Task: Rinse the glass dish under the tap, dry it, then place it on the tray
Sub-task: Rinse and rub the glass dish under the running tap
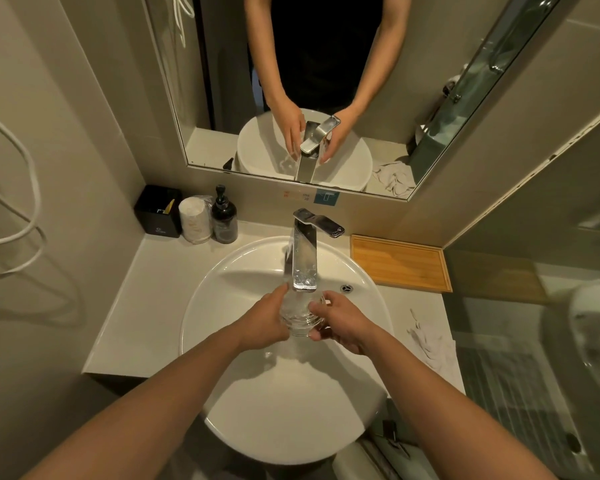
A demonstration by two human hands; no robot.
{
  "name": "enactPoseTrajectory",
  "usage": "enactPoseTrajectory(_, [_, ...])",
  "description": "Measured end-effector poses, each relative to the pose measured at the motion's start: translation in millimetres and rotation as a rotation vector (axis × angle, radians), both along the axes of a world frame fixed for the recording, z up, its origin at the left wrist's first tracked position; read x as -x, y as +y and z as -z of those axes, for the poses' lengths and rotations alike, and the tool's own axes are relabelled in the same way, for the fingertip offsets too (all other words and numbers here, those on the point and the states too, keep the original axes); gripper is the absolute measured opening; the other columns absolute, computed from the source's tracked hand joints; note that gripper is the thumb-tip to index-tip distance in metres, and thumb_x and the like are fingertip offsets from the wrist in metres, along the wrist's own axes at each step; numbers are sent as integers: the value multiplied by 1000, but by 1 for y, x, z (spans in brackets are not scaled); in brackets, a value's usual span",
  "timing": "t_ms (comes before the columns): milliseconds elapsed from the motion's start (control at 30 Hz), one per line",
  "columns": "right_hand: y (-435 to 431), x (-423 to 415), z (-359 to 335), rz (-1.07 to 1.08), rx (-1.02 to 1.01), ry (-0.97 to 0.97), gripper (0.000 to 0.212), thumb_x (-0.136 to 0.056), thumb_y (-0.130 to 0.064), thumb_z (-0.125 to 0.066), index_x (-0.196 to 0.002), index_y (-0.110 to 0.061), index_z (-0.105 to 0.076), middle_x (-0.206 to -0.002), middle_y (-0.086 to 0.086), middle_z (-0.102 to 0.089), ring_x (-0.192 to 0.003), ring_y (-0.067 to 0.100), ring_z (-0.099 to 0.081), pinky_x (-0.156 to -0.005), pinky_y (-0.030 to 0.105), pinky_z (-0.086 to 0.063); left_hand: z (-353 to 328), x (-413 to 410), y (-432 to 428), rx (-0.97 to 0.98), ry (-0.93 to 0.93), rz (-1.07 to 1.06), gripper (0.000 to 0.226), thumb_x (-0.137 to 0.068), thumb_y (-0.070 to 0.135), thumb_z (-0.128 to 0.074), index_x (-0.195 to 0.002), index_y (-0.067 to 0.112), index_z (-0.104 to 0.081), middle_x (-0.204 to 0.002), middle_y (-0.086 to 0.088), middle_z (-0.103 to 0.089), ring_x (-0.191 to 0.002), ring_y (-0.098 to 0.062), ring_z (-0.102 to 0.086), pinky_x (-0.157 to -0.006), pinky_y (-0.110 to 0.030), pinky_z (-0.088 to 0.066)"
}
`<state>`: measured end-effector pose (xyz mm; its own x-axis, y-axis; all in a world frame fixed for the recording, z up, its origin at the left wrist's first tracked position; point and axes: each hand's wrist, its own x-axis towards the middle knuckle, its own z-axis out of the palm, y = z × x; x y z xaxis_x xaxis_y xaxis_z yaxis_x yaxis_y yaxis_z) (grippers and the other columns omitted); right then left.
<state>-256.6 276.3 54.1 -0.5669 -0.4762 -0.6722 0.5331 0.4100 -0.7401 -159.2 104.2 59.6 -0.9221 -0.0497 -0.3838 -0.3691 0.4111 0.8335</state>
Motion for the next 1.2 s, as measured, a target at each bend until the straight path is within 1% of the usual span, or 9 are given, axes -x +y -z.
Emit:
enactPoseTrajectory(133, [4, -5, 4, -34, 20, 93, 35, -100, -9, -61, -134, -13, -54, -118, 17, -68, -88, 29, -70, -73, 39, -61, -4, 3, -3, -168, -60, -124, 74, -77, -2, -65, -145, 17, -43, -130, -12, -60, -113, -30, -65, -94, -53, -58])
enactPoseTrajectory(267, [7, -6, 5, -88, 16, 162, 44, -97, -8, -64, -138, -16, -52, -127, 12, -65, -111, 35, -69, -90, 50, -61, 0, 3, -4, -171, -35, -153, 55, -88, 5, -67, -139, 14, -48, -127, -11, -61, -109, -26, -66, -87, -42, -61])
enactPoseTrajectory(433, [7, -8, 8, -130, 14, 229, 59, -88, -5, -77, -138, -20, -51, -115, 11, -70, -97, 20, -71, -81, 39, -62, 6, 1, -4, -117, -24, -186, 33, -97, 27, -62, -126, 18, -49, -110, -7, -67, -95, -24, -71, -87, -50, -61])
enactPoseTrajectory(567, [7, -10, 7, -171, 51, 298, 57, -92, -13, -74, -143, -26, -52, -98, -18, -72, -86, 0, -69, -78, 24, -57, 7, 3, -8, -84, -54, -153, 30, -97, 34, -63, -113, 15, -45, -95, -9, -66, -81, -25, -69, -86, -53, -60])
enactPoseTrajectory(700, [8, -11, 11, -178, 96, 273, 57, -93, -14, -73, -142, -30, -51, -121, -3, -70, -104, 10, -70, -93, 32, -59, 8, 2, -10, -142, -54, -161, 28, -96, 24, -65, -115, 12, -48, -103, -15, -68, -100, -37, -72, -87, -55, -60])
enactPoseTrajectory(867, [9, -9, 13, -225, 57, 113, 61, -89, -5, -74, -139, -23, -43, -123, 12, -61, -103, 25, -69, -80, 38, -63, 10, 2, -11, -141, -83, -102, 44, -90, 22, -71, -122, 17, -42, -107, -14, -67, -94, -28, -70, -84, -47, -62])
enactPoseTrajectory(1000, [4, -1, 8, -322, 7, 253, 60, -89, -8, -75, -139, -25, -46, -111, 7, -63, -92, 19, -67, -72, 30, -61, 6, 9, -14, 10, -76, 38, 64, -82, 27, -79, -130, 22, -37, -104, 1, -63, -90, -13, -66, -74, -31, -57])
enactPoseTrajectory(1133, [4, -4, 12, -278, 14, 302, 56, -92, -12, -71, -137, -34, -46, -115, 0, -65, -90, 4, -69, -77, 26, -61, 11, 8, -10, -84, -91, -90, 51, -89, 20, -72, -127, 14, -38, -113, -3, -60, -102, -21, -67, -87, -43, -62])
enactPoseTrajectory(1200, [6, -6, 15, -269, 17, 258, 58, -95, -12, -68, -142, -33, -41, -118, 2, -66, -96, 8, -71, -78, 28, -61, 12, 5, -8, -141, -125, -108, 48, -92, 19, -68, -129, 13, -37, -118, -8, -59, -104, -21, -67, -88, -41, -62])
